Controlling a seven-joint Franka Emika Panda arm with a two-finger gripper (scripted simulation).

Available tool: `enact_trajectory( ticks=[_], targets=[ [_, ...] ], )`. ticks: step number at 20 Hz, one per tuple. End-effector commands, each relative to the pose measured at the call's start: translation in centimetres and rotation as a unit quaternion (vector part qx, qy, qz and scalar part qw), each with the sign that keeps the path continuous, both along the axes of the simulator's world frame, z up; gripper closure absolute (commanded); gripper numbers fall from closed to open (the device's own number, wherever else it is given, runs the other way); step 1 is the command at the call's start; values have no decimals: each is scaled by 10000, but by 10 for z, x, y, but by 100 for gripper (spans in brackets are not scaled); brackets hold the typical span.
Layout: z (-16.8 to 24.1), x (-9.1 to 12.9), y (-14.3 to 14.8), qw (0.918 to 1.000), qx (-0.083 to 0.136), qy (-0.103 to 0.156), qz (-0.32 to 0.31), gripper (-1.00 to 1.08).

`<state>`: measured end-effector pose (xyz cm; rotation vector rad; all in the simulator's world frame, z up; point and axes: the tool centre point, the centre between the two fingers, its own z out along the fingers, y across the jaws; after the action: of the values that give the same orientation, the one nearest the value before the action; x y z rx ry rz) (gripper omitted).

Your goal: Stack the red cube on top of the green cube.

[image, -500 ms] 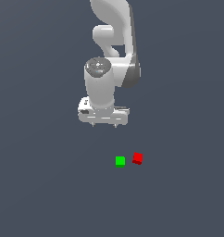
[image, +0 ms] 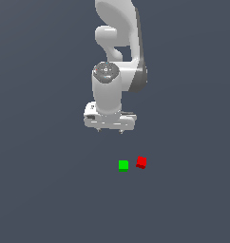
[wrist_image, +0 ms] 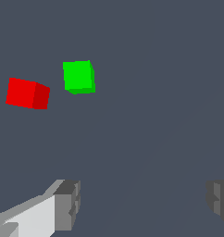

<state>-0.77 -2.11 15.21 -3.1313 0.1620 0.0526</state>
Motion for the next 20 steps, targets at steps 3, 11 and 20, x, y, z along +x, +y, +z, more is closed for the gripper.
enact_trajectory(
  ticks=[3,11,20],
  targets=[
    [-11,10,21,9999,-3,-19,-115,-92],
    [-40,39,74,9990,-19,-75,-439,-92],
    [-69,76,126,9969,-41,-135,-778,-92]
  ],
)
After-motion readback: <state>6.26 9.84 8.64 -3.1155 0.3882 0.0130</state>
